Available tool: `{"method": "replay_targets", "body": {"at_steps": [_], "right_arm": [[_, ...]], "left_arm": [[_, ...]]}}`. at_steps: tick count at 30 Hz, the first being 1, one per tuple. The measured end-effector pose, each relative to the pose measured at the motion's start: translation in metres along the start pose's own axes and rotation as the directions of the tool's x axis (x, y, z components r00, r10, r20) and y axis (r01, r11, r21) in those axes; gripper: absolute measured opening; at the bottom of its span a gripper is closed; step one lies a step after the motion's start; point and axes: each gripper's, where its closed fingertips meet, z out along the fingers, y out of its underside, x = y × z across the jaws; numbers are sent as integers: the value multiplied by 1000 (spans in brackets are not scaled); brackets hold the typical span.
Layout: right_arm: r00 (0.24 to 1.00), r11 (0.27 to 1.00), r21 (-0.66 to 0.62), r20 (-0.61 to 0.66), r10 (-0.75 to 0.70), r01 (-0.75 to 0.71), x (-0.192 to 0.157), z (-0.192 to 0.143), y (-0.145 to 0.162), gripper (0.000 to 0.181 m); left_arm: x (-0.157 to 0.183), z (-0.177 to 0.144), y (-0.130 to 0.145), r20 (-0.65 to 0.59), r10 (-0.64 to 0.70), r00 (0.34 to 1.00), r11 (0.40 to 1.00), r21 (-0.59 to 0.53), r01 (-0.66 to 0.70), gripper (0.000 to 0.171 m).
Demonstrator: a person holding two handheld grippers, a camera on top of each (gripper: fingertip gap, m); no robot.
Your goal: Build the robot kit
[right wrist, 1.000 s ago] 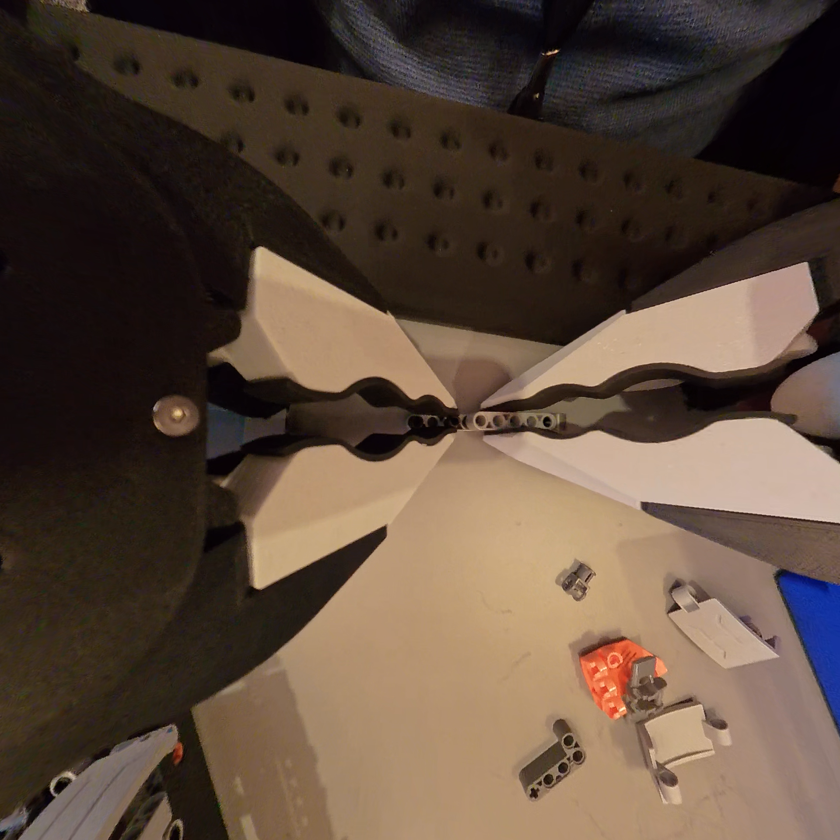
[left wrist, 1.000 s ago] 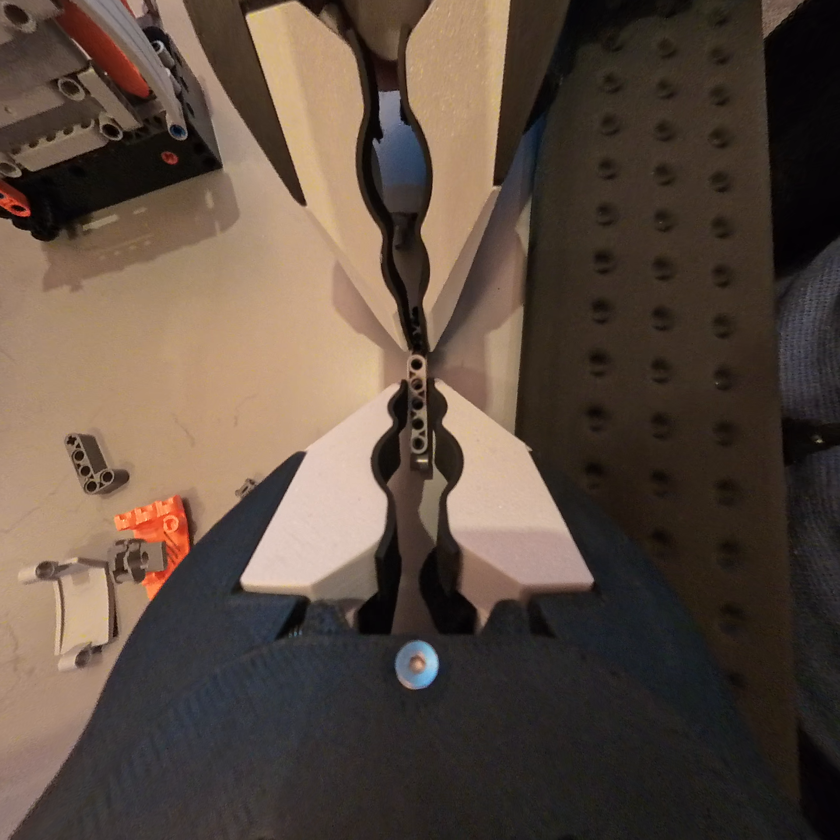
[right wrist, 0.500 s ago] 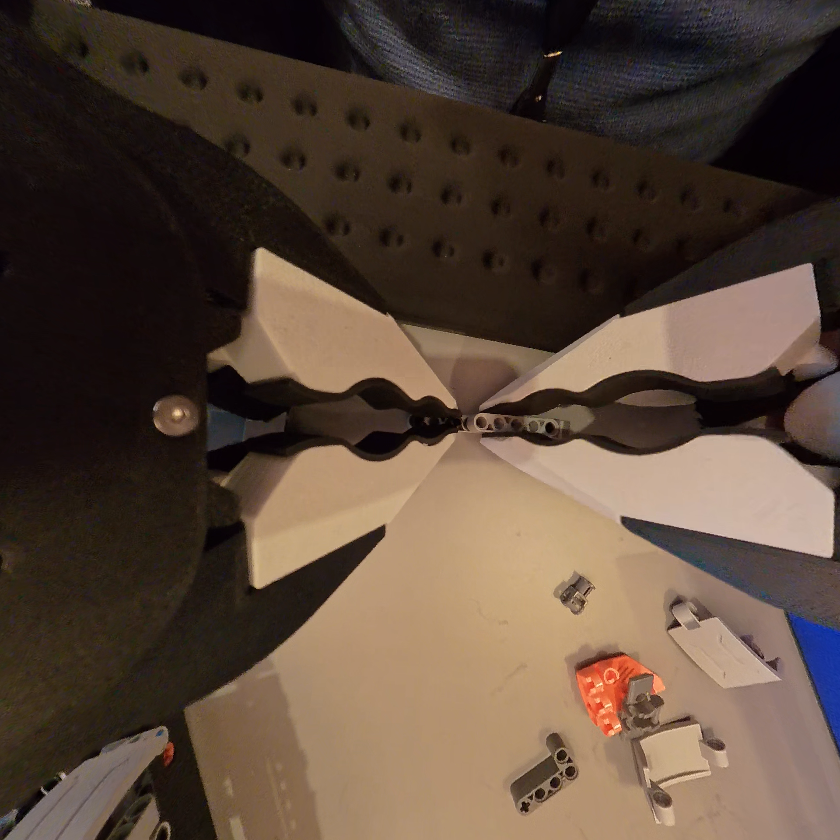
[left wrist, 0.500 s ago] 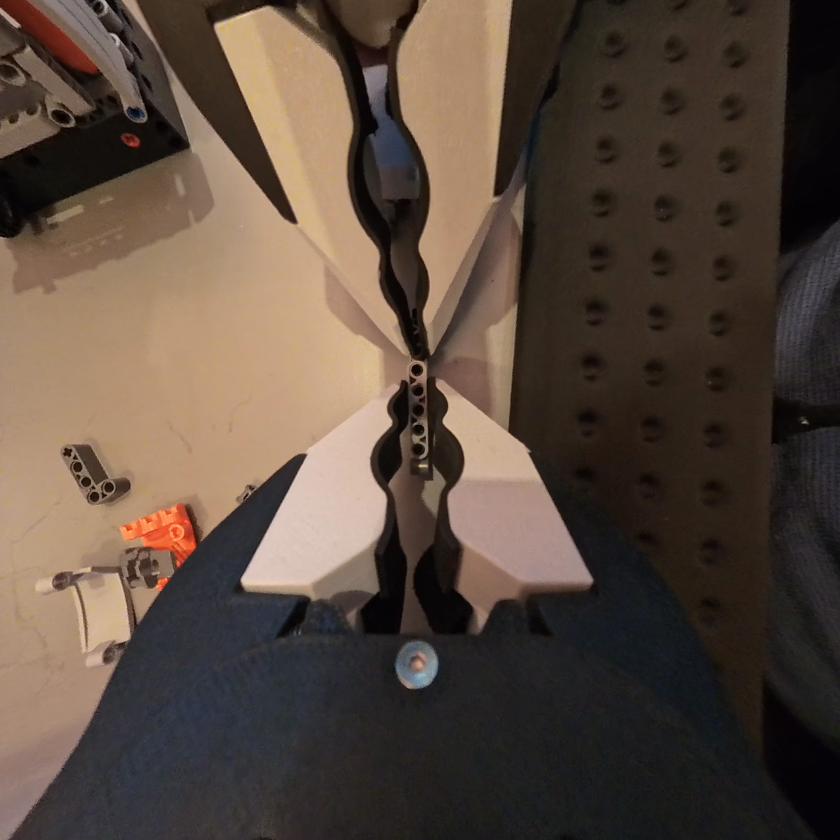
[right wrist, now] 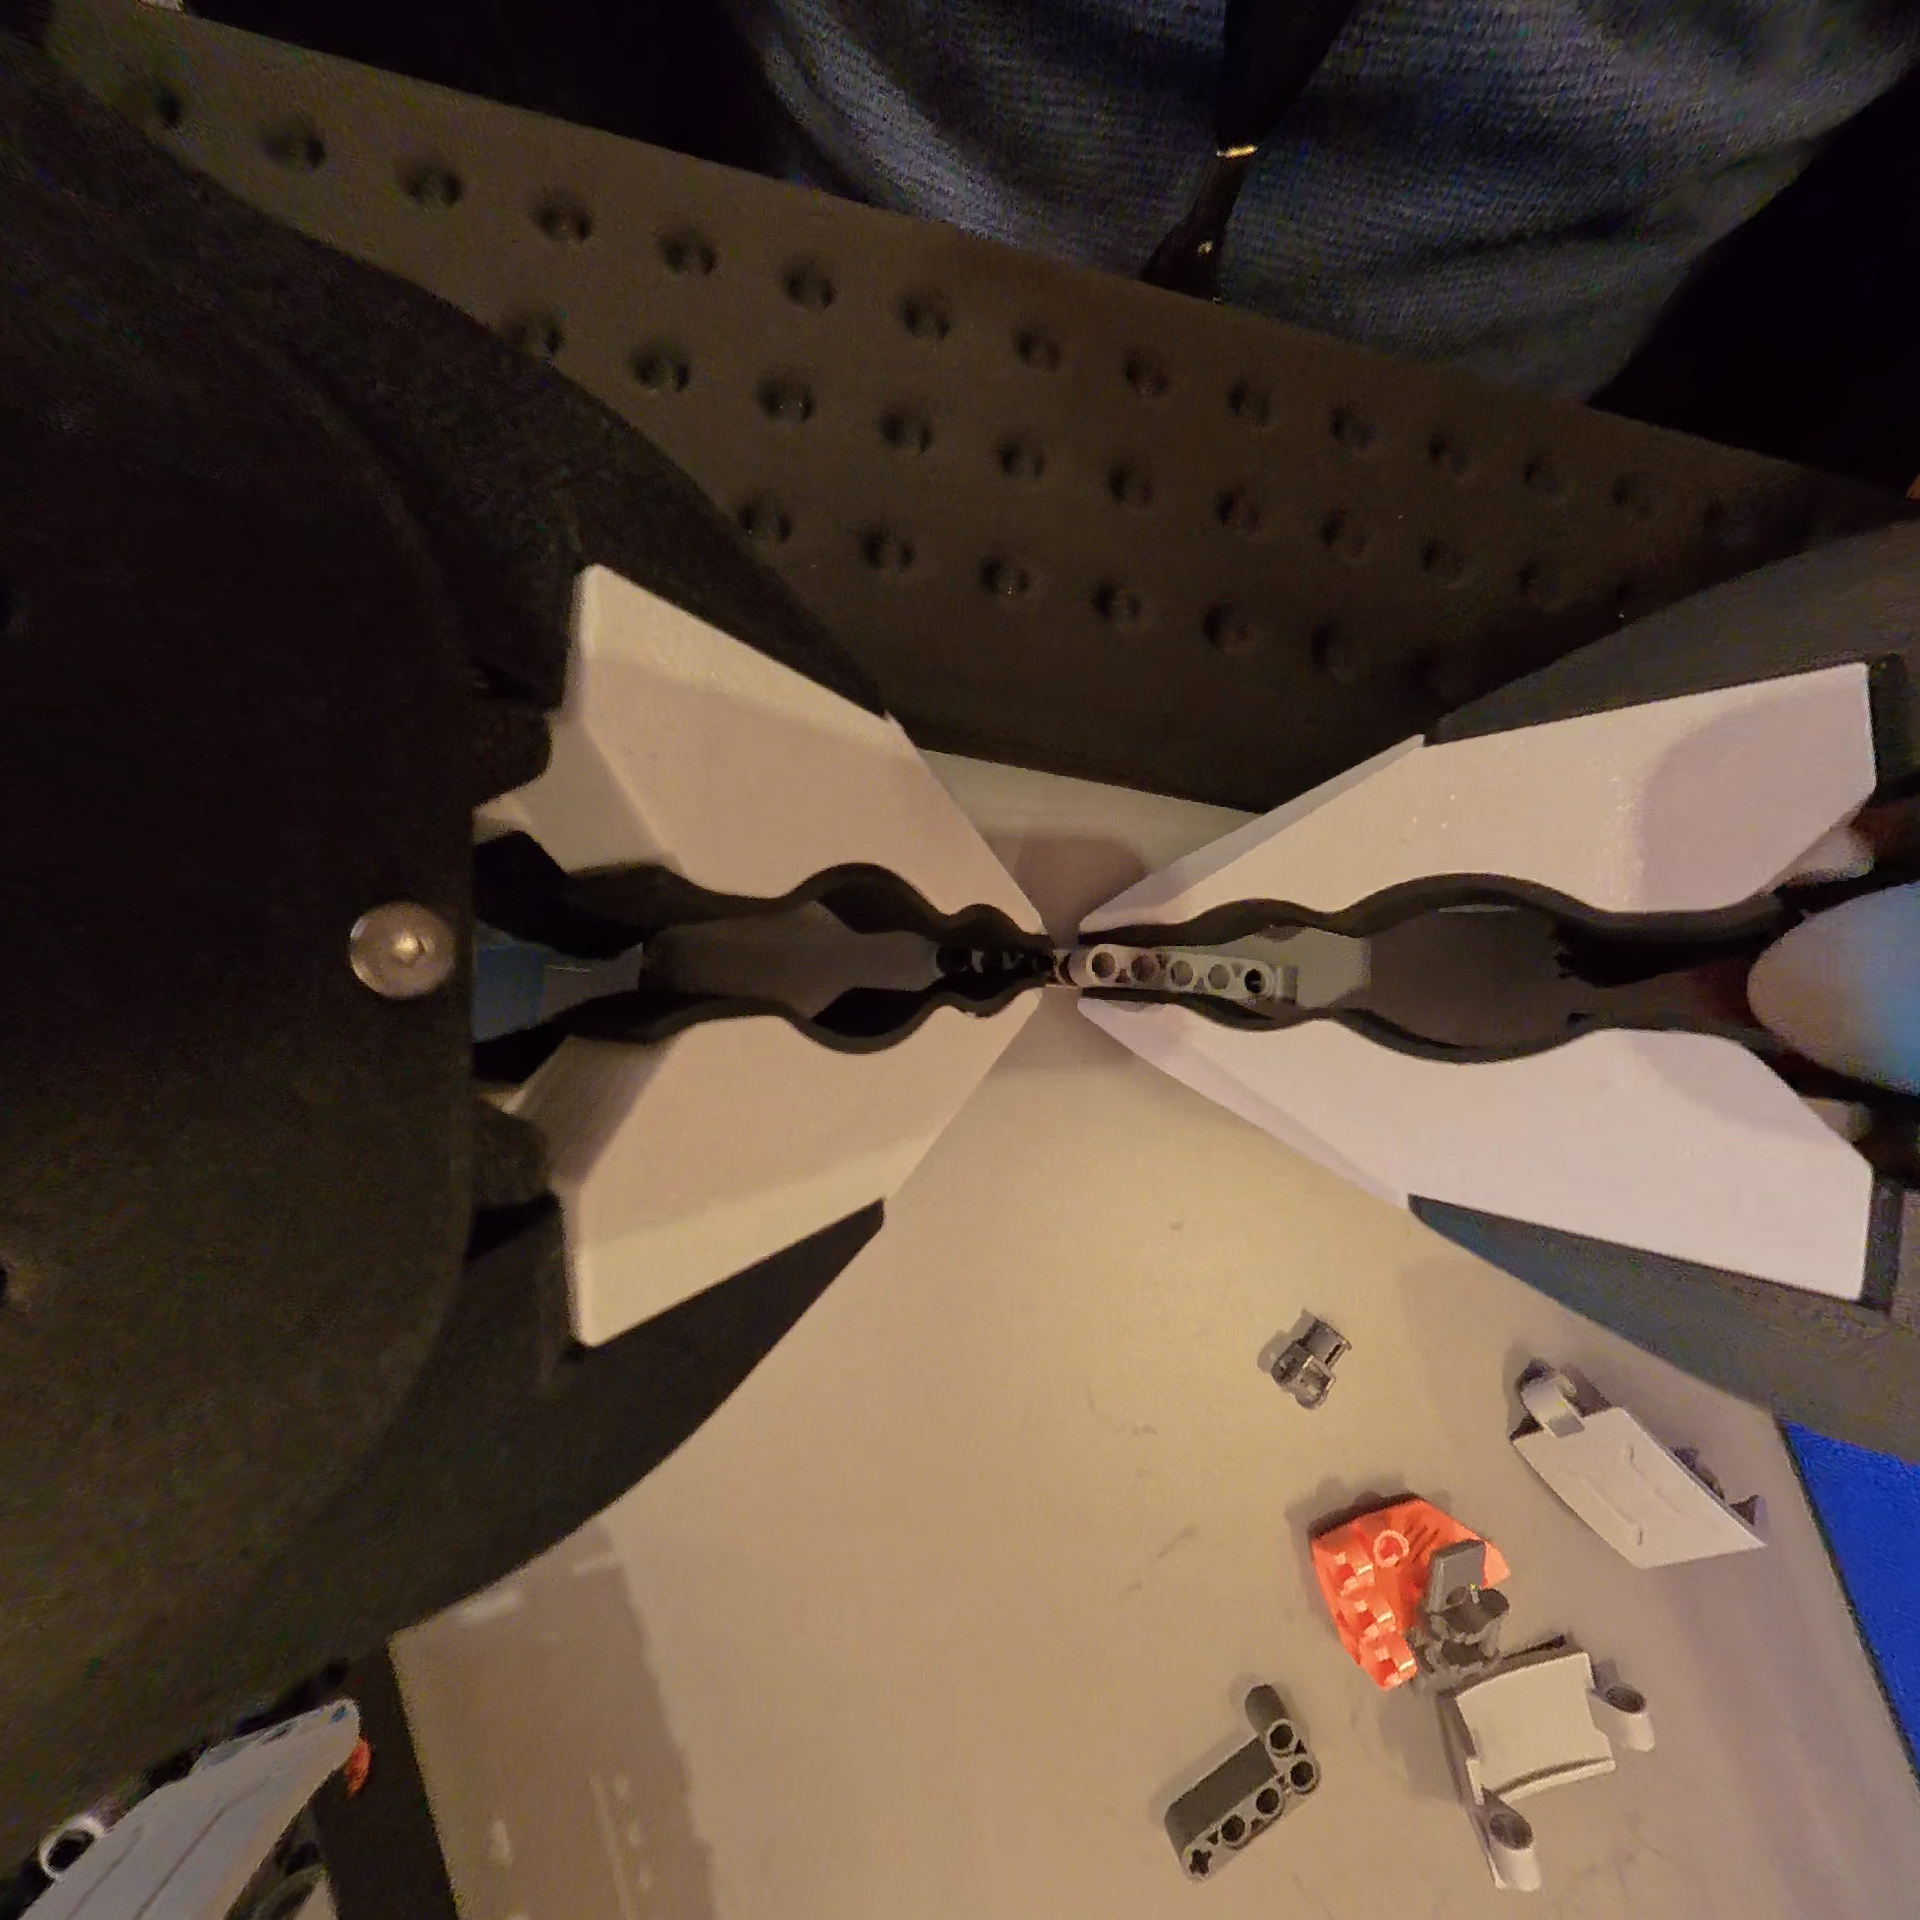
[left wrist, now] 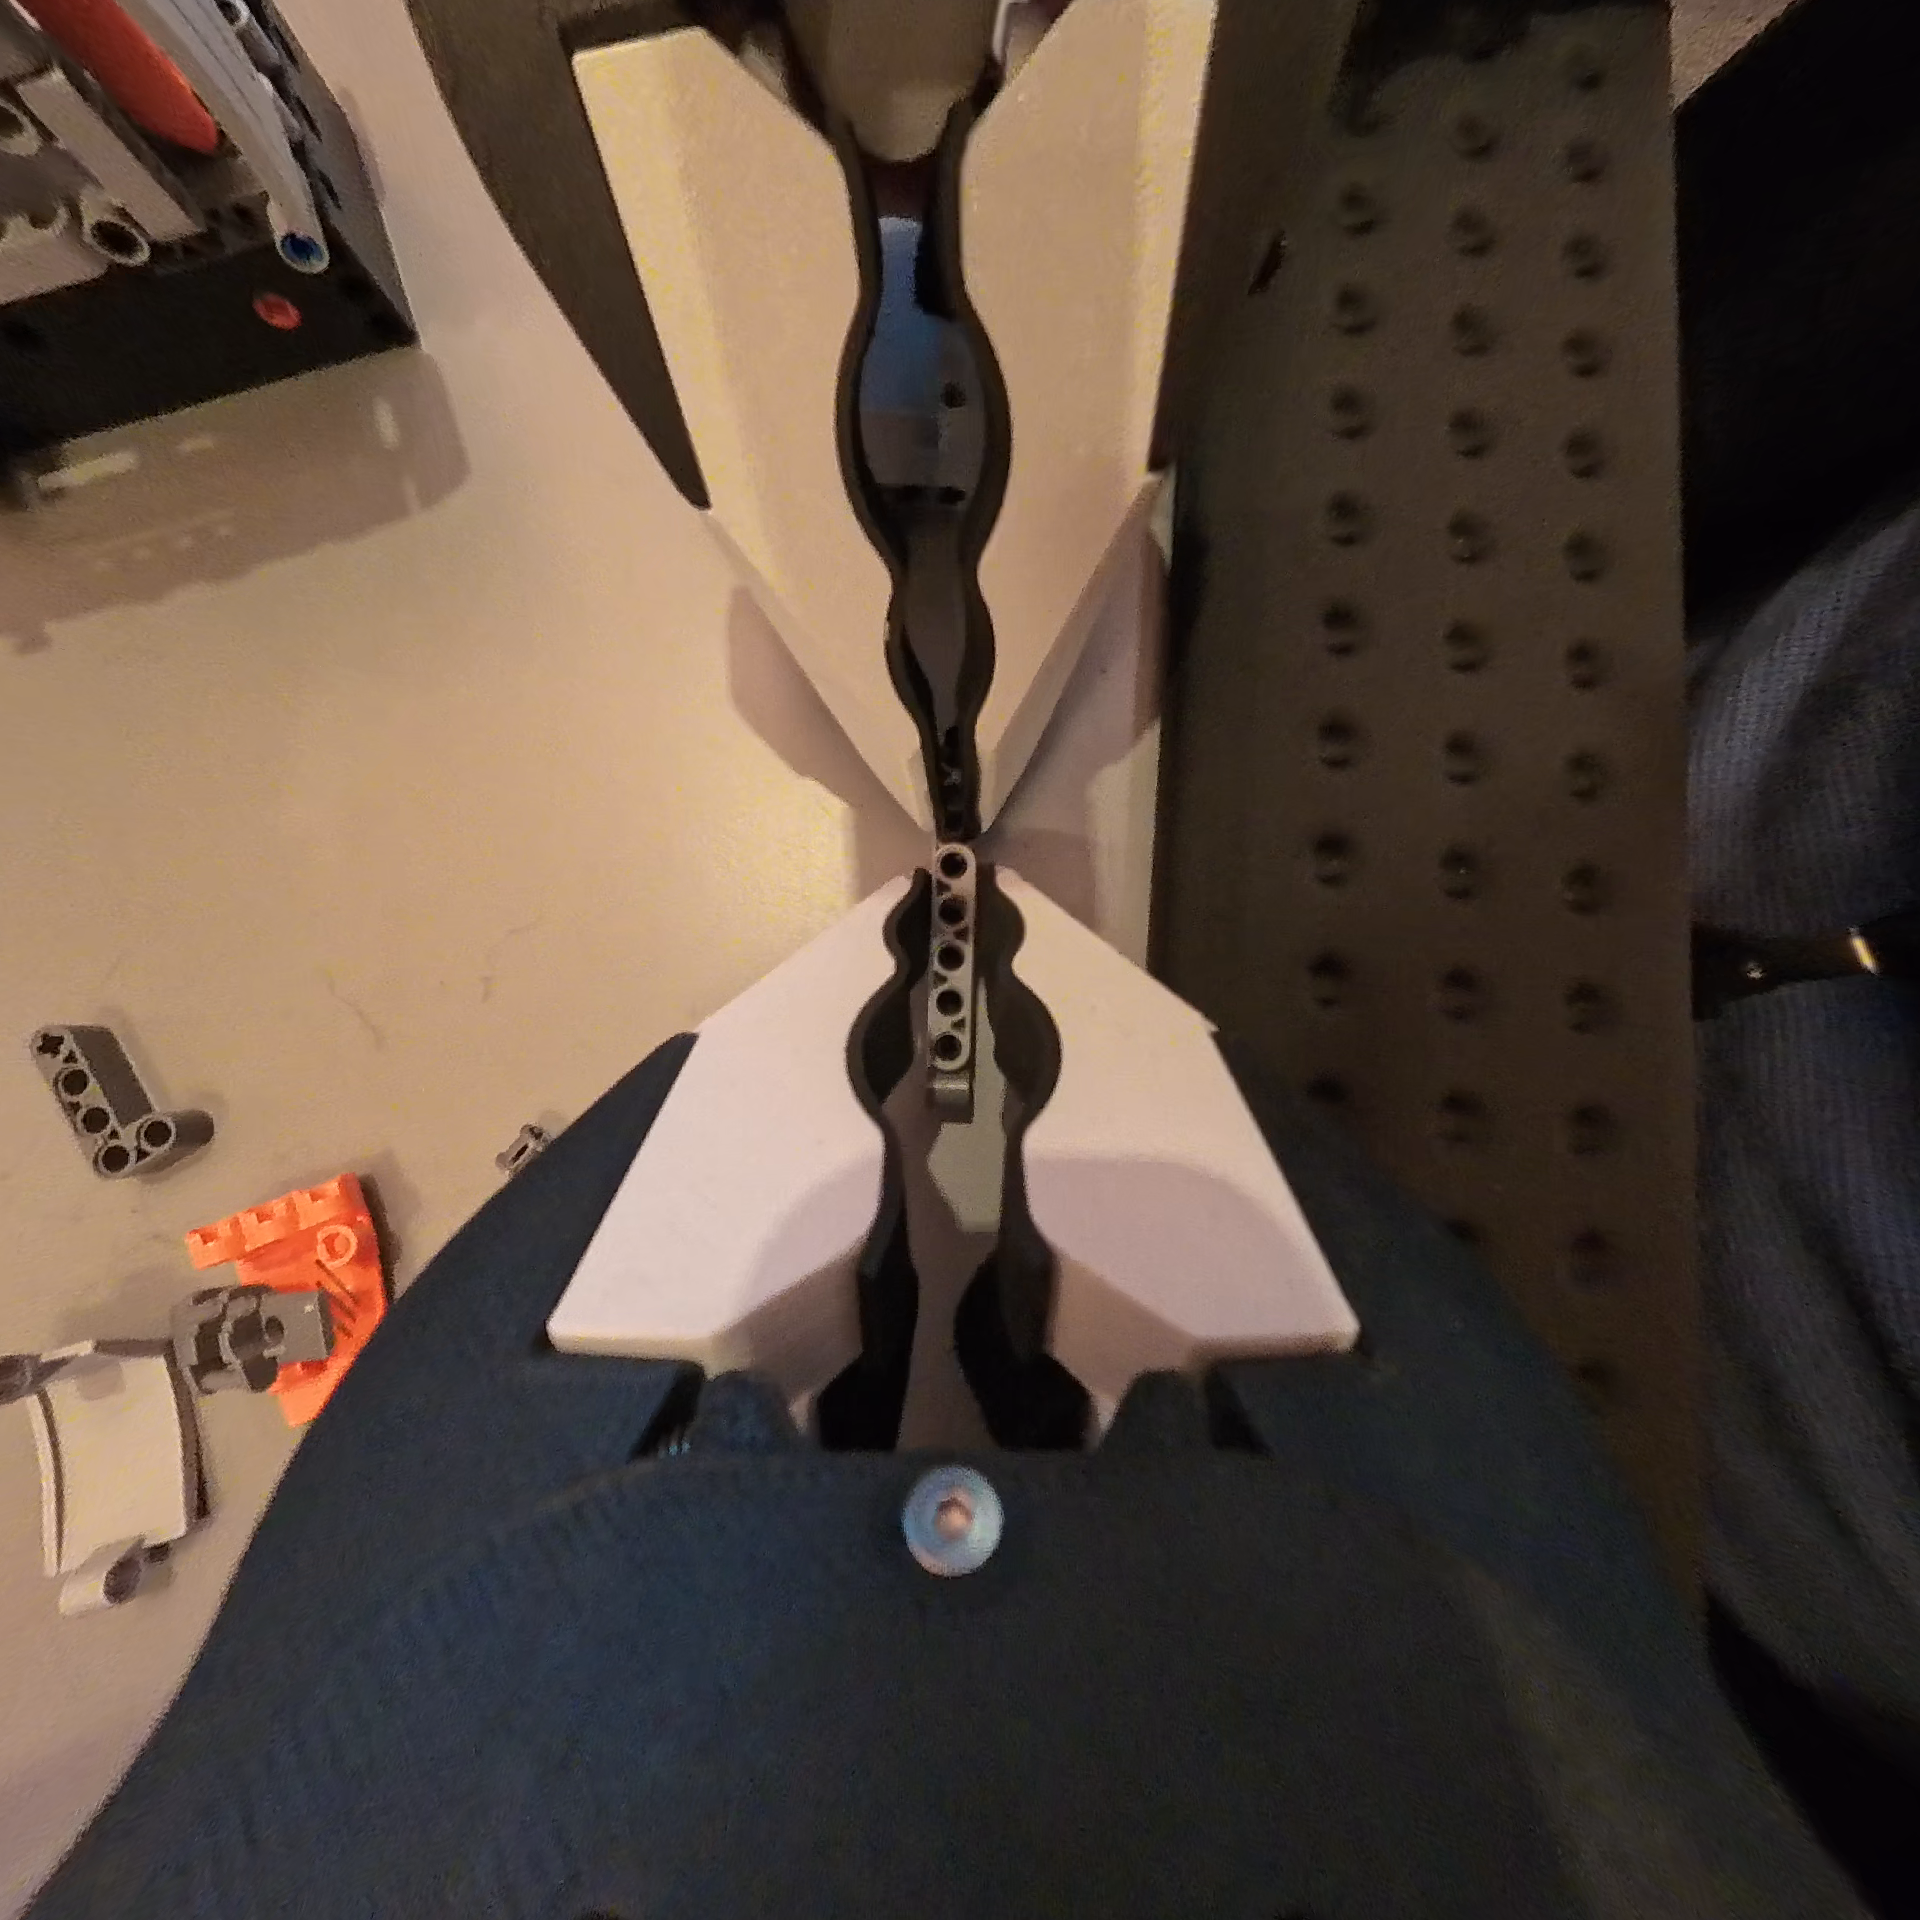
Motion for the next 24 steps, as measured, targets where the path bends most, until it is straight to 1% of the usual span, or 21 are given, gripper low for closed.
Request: {"method": "replay_targets", "body": {"at_steps": [3, 5, 6, 7, 8, 13, 15, 20, 24], "right_arm": [[1000, 1000, 0, -27, -7, 7, 3, 0, -1, 2], [1000, 1000, 9, -21, 7, -7, 3, 1, -2, 10], [1000, 1000, 14, -14, 15, -14, 2, 1, -3, 9], [1000, 1000, 13, -11, 17, -17, 2, 3, -3, 2], [1000, 1000, 11, -14, 18, -18, 2, 3, -3, 2], [1000, 1000, 10, -15, 14, -14, 2, 4, -3, 2], [1000, 1000, 12, -18, 10, -10, 2, 4, -3, 2], [1000, 1000, 12, -17, 2, -1, 1, 5, -3, 2], [1000, 1000, 13, -13, -4, 4, 0, 6, -3, 2]], "left_arm": [[-2, 0, 0, 12, -4, 1000, 1000, 13, 3, 5], [-2, 0, 0, 8, -6, 1000, 1000, 28, 6, 5], [-1, 0, 0, 4, -9, 1000, 999, 32, 9, 5], [-1, 0, 0, 3, -10, 1000, 999, 34, 10, 5], [-2, 0, 0, 4, -12, 1000, 999, 35, 12, 5], [-1, -1, -2, 8, -7, 1000, 999, 51, 6, 4], [-1, -3, -5, -6, -23, 1000, 997, 74, 23, 5], [0, -5, -4, 22, 23, 999, 998, 66, -25, 5], [1, -5, -4, 1, 7, 1000, 997, 72, -7, 5]]}}
